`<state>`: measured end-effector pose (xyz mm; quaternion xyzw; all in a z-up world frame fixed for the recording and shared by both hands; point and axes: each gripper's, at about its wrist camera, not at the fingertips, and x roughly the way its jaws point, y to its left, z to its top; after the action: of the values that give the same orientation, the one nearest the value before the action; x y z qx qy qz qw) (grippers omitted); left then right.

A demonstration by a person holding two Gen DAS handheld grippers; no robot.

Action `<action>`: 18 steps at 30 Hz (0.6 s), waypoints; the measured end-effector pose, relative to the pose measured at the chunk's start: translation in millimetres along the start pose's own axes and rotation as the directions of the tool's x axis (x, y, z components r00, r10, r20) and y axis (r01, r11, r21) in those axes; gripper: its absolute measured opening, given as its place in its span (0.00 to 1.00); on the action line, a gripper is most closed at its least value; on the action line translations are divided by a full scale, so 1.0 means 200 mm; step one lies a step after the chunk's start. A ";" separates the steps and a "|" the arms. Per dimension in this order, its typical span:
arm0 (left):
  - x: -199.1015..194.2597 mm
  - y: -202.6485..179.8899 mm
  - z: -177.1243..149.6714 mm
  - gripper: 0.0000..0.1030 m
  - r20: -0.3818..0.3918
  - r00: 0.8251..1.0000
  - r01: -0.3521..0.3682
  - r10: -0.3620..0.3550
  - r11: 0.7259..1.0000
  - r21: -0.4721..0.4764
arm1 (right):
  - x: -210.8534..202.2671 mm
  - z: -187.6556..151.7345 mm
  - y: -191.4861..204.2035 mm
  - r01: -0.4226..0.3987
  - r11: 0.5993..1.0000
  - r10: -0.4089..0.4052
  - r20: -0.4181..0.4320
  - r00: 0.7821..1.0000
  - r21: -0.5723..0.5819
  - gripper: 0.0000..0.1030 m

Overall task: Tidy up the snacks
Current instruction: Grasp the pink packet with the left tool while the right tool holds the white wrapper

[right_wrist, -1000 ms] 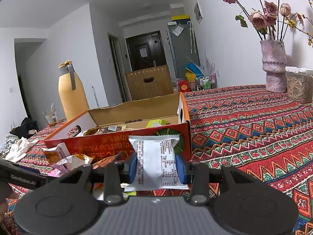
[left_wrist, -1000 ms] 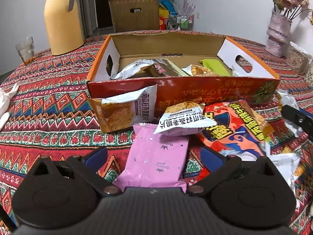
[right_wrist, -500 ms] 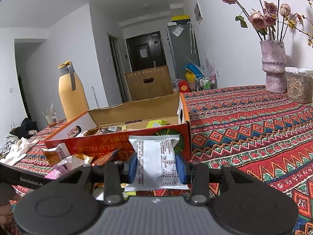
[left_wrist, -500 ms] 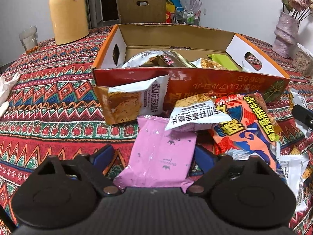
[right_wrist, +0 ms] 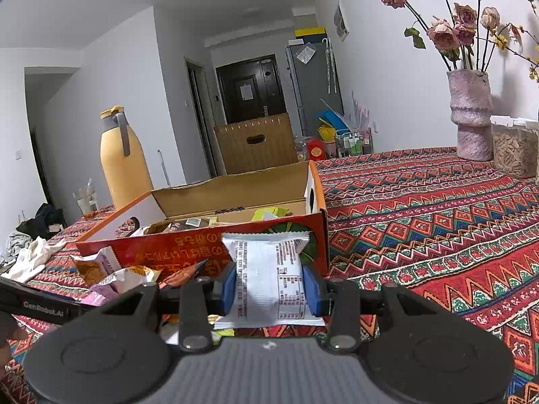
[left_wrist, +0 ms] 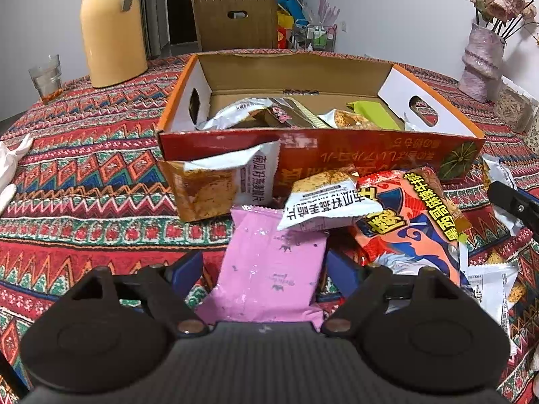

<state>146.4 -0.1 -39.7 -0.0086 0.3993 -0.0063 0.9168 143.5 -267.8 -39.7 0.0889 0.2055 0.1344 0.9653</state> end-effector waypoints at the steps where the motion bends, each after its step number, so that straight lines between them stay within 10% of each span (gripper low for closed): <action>1: 0.00 -0.01 0.00 0.80 -0.003 1.000 0.004 -0.004 1.000 0.001 | 0.00 0.00 0.00 -0.001 1.000 0.001 0.001 1.000 0.001 0.39; 18: 0.05 -0.01 0.01 0.61 0.001 1.000 -0.001 0.001 1.000 -0.019 | 0.00 0.00 0.00 -0.015 1.000 0.015 0.005 1.000 0.001 0.39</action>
<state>154.3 -2.7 -45.1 -0.0172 0.3987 -0.0022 0.9169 142.7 -268.2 -40.0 0.0912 0.2026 0.1414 0.9647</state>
